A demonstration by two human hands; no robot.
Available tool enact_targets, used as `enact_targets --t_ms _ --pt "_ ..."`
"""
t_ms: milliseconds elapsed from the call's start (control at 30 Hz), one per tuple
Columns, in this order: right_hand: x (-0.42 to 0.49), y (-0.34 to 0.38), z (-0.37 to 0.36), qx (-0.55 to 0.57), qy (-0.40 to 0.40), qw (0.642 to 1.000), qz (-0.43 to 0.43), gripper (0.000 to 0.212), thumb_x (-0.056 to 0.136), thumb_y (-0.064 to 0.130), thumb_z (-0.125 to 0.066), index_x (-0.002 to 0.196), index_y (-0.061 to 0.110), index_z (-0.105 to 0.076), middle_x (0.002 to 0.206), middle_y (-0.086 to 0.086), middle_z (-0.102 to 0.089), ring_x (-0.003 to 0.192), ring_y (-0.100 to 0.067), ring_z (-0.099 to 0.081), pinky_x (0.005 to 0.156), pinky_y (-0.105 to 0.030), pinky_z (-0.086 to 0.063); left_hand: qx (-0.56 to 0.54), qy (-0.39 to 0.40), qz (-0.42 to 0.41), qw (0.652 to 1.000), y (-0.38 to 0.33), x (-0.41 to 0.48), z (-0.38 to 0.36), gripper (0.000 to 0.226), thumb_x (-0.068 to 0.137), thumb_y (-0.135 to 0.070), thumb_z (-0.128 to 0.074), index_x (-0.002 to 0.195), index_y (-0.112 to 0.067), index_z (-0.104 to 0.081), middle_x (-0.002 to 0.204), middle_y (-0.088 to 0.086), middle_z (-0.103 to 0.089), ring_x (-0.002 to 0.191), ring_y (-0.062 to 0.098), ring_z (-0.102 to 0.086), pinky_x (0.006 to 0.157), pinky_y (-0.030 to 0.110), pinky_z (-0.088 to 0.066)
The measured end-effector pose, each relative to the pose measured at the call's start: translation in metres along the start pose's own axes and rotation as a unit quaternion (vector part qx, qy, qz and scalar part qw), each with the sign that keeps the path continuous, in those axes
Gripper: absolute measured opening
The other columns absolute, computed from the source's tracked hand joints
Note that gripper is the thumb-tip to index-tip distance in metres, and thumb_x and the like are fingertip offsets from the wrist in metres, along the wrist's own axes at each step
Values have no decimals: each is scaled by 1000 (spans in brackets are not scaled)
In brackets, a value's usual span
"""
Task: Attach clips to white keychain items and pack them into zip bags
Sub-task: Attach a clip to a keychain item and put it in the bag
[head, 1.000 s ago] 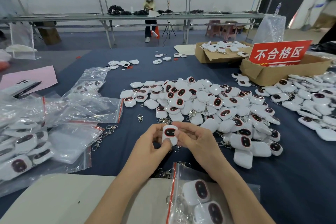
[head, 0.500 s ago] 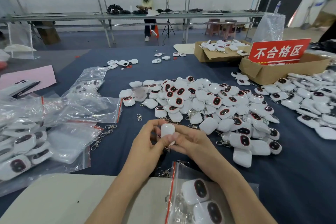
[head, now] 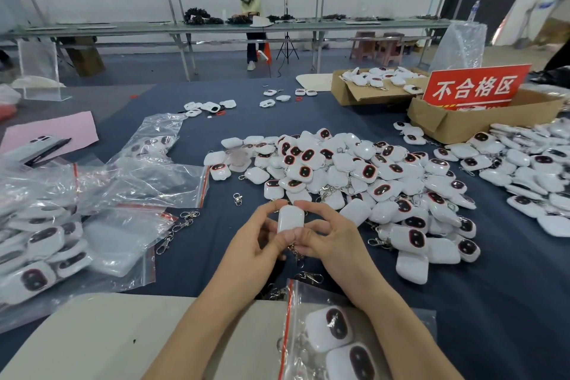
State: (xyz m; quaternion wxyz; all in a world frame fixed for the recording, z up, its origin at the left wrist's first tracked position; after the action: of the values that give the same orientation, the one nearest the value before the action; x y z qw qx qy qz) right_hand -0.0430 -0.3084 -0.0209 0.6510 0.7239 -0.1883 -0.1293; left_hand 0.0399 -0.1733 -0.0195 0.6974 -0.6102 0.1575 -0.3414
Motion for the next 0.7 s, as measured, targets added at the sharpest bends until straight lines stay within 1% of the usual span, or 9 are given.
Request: enact_targets --t_ms 67,200,267,433,600,700 --pt "0 0 0 -7 -2 1000 1 34 93 5 -69 118 27 -65 86 -11 -76 85 -20 -76 72 -23 -59 8 -7 1 1000 1 0 0 36 96 -18 -67 123 -40 -59 75 -14 -59 68 9 -65 68 20 -53" --pt "2 -2 -2 3 -9 1000 -4 26 92 2 -67 112 20 -66 77 -7 -76 76 -17 -75 68 -22 -58 23 -28 2 999 3 0 -1 36 97 -13 -66 109 -46 -61 71 -9 -56 65 13 -65 66 23 -55" --pt "2 -2 -2 4 -14 1000 -4 23 92 1 -67 108 18 -66 74 -4 -75 71 -16 -73 67 -23 -58 24 -32 3 999 4 0 0 36 97 -11 -66 105 -45 -62 70 -5 -58 64 14 -66 66 24 -56" --pt "1 0 -3 10 -25 1000 -8 16 91 1 -68 102 13 -68 73 -4 -74 69 -15 -73 65 -22 -58 16 -44 10 999 5 1 -1 34 96 -7 -65 100 -41 -64 66 -4 -63 67 22 -69 70 40 -60" --pt "0 2 -3 8 -21 1000 -12 13 92 1 -68 93 14 -67 71 -3 -74 68 -13 -72 65 -21 -58 21 -55 15 998 4 0 -1 31 98 -8 -62 92 -39 -64 67 -1 -66 67 26 -70 69 44 -61" --pt "-1 4 -4 9 -15 1000 -10 13 92 0 -68 90 13 -67 71 -2 -74 67 -11 -72 64 -20 -58 34 -59 9 998 3 -1 -2 30 98 -9 -61 88 -38 -61 71 -2 -68 66 23 -71 70 47 -62"
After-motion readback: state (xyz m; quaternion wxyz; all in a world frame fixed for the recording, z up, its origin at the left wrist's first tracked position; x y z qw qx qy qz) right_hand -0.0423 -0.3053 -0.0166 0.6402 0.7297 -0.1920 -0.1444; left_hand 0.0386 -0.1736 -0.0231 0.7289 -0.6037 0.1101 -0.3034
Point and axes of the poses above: each hand's wrist, its own x-axis towards the middle knuckle, its own z-axis out of the back of the hand, y = z × x, the point moved 2 cm from there along x, towards the middle knuckle
